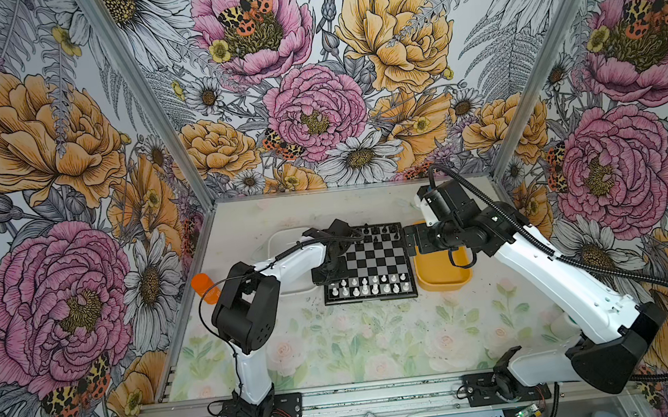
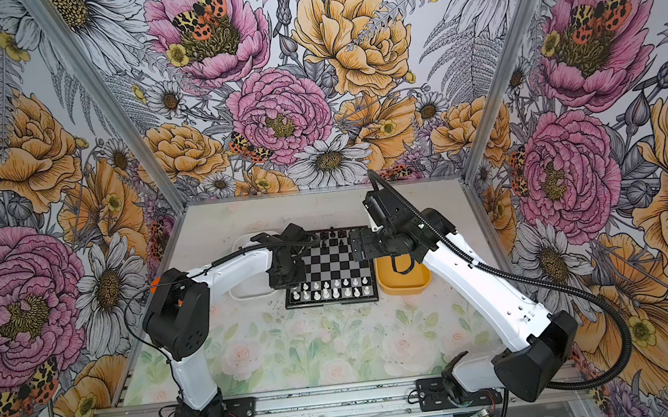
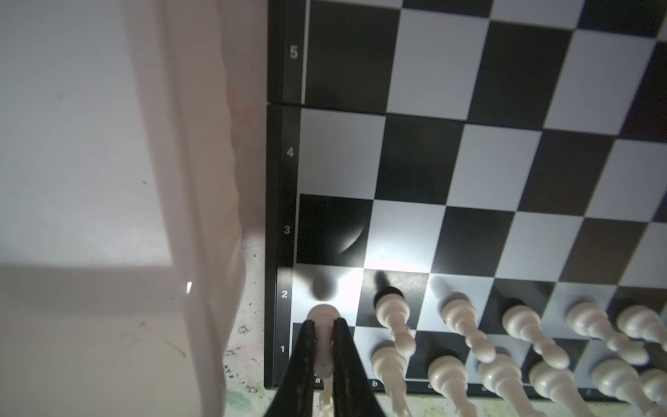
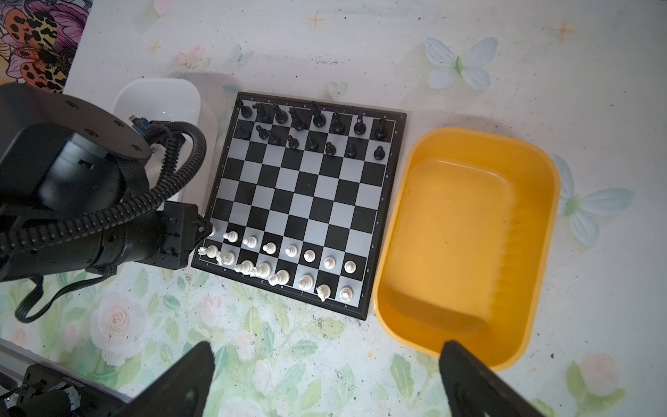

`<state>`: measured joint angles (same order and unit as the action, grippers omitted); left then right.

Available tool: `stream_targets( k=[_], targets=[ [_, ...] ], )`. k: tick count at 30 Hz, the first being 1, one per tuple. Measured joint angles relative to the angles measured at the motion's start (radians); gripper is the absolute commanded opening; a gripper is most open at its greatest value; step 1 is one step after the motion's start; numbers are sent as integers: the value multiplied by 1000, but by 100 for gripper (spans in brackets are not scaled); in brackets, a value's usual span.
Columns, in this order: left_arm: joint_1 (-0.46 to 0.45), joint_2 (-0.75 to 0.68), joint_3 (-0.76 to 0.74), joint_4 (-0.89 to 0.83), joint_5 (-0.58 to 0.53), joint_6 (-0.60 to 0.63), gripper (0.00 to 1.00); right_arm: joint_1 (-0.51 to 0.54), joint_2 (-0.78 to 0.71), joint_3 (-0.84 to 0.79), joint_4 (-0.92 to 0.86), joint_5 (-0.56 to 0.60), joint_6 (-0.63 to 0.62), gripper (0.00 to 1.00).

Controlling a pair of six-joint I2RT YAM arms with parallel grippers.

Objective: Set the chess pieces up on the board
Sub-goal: 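Lower the pawn onto the empty square beside the corner and open the left gripper, then raise the left gripper off the board while the right arm draws back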

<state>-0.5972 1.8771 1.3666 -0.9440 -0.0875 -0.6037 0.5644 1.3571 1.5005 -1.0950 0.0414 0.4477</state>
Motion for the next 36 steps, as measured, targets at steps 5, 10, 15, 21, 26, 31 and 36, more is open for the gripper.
stream_targets(
  k=[5,10,15,21,26,31,36],
  targets=[
    [0,0,-2,7,0,0,13,0,-1,0,0,0,8,100],
    [0,0,-2,7,1,1,16,0,-1,0,0,8,9,100],
    [0,0,-2,7,4,3,17,0,-5,0,-1,15,16,100],
    [0,0,1,6,5,5,20,0,-11,0,-5,16,16,100],
    [12,-5,34,6,4,9,30,0,-11,0,-7,18,16,100],
    [52,-101,86,1,-8,55,96,0,-10,1,-8,32,14,100],
    [136,-286,181,1,-58,113,99,-4,-6,46,-15,68,-23,100]
  ],
)
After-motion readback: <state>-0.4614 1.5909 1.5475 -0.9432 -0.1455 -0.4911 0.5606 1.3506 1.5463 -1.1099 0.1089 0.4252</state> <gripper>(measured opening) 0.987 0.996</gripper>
